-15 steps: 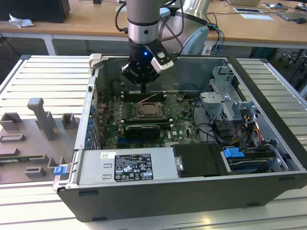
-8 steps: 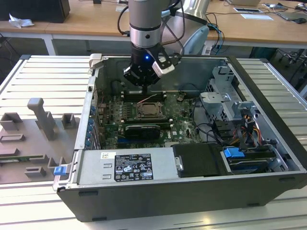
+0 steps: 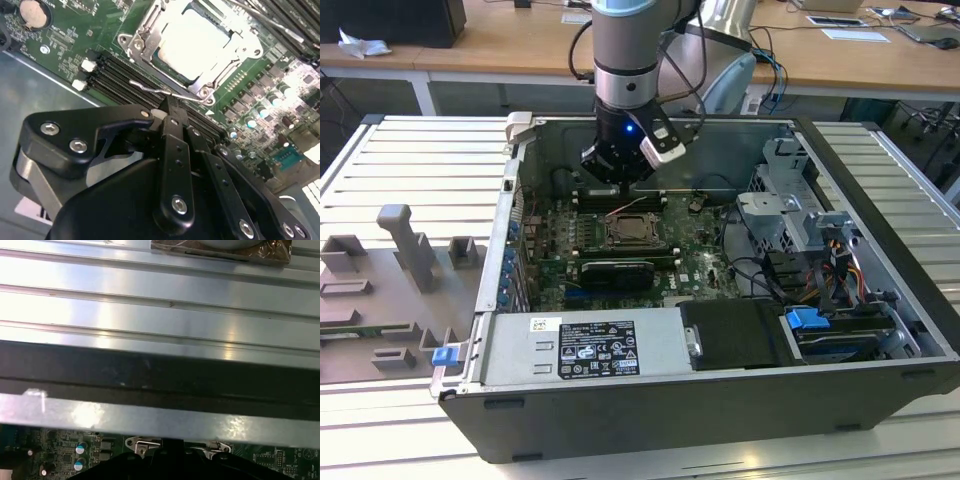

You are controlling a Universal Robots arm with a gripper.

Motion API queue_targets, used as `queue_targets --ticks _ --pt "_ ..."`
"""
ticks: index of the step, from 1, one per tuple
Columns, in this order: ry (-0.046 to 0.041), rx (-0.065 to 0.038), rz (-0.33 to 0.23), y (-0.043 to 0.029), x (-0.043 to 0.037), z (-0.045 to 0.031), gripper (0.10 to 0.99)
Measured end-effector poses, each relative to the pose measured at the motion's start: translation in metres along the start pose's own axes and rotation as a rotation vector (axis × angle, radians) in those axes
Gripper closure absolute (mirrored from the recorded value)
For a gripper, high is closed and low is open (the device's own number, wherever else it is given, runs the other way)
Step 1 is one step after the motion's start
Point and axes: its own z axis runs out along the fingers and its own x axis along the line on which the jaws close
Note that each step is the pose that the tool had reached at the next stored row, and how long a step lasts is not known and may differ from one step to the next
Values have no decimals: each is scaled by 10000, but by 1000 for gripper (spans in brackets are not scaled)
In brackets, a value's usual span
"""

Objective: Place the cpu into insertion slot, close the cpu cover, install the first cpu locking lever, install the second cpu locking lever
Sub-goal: 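Install the first cpu locking lever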

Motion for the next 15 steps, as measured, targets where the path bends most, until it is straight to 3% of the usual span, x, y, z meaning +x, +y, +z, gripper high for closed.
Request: queue_targets --ticks 4,7,15 --pt "0 0 11 23 -58 12 980" --pt "-14 8 230 22 -228 102 980" --pt "-13 63 291 15 -247 195 980"
